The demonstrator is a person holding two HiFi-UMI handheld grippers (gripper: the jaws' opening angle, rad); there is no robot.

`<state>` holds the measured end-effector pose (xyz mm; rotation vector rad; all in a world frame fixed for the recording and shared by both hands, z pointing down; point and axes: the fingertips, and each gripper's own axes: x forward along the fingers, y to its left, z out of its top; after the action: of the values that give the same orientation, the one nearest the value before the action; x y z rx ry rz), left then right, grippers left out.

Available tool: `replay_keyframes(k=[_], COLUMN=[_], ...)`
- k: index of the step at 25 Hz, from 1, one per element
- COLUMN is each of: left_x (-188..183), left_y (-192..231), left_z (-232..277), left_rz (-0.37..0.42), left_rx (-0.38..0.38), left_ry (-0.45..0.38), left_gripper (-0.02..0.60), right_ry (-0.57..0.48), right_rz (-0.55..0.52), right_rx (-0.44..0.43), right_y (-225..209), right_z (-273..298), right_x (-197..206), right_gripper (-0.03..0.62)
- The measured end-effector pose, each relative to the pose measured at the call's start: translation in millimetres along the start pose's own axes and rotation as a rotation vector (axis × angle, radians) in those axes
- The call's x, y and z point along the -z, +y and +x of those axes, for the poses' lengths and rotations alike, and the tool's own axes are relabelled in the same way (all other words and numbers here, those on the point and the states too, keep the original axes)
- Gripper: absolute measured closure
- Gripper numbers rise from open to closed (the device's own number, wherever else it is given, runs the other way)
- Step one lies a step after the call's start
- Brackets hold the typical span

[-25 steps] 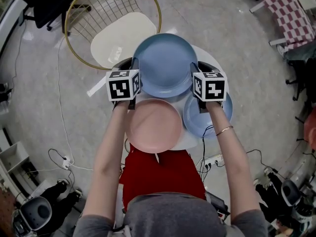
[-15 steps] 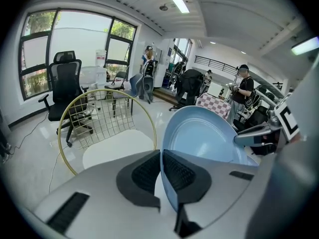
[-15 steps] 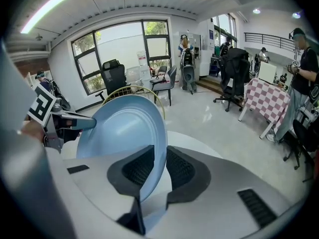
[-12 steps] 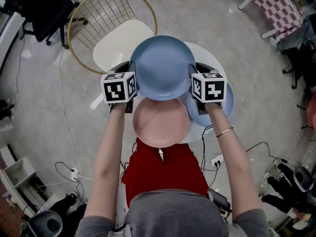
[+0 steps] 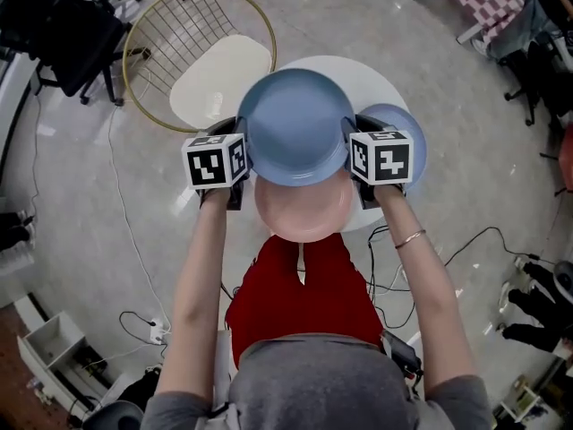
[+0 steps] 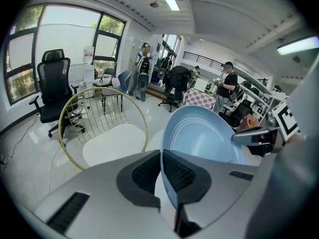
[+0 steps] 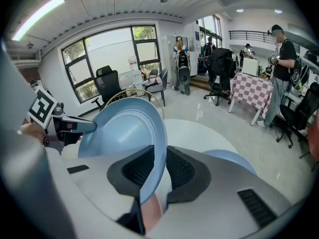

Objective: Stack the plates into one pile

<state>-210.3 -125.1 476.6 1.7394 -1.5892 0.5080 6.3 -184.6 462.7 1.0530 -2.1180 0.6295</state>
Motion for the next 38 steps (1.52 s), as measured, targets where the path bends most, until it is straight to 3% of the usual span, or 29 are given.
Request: replay_keyframes(k=[14, 27, 33, 38], left_x=[68.1, 120.1, 128.2, 133.3], left_y=[-31.2, -49.1, -55.9, -54.1], left_z=[-29.1, -19.2, -10.1, -4.4], left_rz=[0.102, 0.176, 0.207, 0.221], left_rx=[0.105, 0.170, 0.189, 0.180], left_ry=[0.093, 0.205, 0.216, 0.237], left_gripper=[0.551, 0.551, 0.551, 0.551], right_ry=[0.016, 0.084, 0.094, 0.102], right_rz=[0.163, 0.313, 0.382, 0.376], right_rx=[0.081, 0.117, 0.120, 0.126], right_y=[19.6, 23.7, 19.9, 17.2], right_z=[-60.3, -70.9, -69.4, -65.4], right_x=[100.7, 178.1, 194.6, 197.7], right_gripper=[0.503, 0.503, 0.505, 0.507])
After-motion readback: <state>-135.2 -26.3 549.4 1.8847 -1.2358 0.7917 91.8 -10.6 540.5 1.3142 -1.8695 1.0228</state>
